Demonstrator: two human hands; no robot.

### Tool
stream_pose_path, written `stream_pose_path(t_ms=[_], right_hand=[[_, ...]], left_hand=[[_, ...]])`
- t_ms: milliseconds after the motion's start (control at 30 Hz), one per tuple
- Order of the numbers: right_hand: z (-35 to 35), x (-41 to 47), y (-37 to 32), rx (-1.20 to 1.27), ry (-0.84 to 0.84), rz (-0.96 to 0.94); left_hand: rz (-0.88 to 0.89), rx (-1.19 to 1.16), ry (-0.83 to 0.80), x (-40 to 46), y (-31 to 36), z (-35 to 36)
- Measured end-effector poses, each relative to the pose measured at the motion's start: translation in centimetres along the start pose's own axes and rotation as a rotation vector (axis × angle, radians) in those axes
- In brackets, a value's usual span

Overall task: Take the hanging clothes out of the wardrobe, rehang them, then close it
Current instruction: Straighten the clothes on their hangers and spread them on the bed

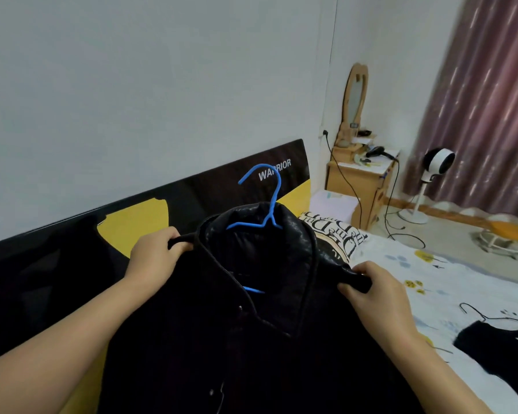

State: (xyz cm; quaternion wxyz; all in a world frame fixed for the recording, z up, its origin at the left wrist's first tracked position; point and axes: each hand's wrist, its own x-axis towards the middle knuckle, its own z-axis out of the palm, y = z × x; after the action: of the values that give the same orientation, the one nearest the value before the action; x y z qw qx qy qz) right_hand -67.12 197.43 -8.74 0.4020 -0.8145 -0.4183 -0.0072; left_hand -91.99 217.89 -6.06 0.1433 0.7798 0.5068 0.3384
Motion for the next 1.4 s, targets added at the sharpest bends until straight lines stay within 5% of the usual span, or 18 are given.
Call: stream_pose_path(t_ms=[767,1133,1400], right_hand=[[25.9,23.6,12.5,-0.353,0.176,0.157],[45.6,11.1,22.7,-0.453,-0.397,0.256],[47.4,9.9,22.7,-0.459,-0.409,0.237]], left_hand=[[0.074,-0.055,-0.078,26.6,-8.6,29.6],[0.114,0.326,-0.173,25.8,-16.8,45.3],[0.527,0.417,-0.086,20.2,-17.3,48.7]])
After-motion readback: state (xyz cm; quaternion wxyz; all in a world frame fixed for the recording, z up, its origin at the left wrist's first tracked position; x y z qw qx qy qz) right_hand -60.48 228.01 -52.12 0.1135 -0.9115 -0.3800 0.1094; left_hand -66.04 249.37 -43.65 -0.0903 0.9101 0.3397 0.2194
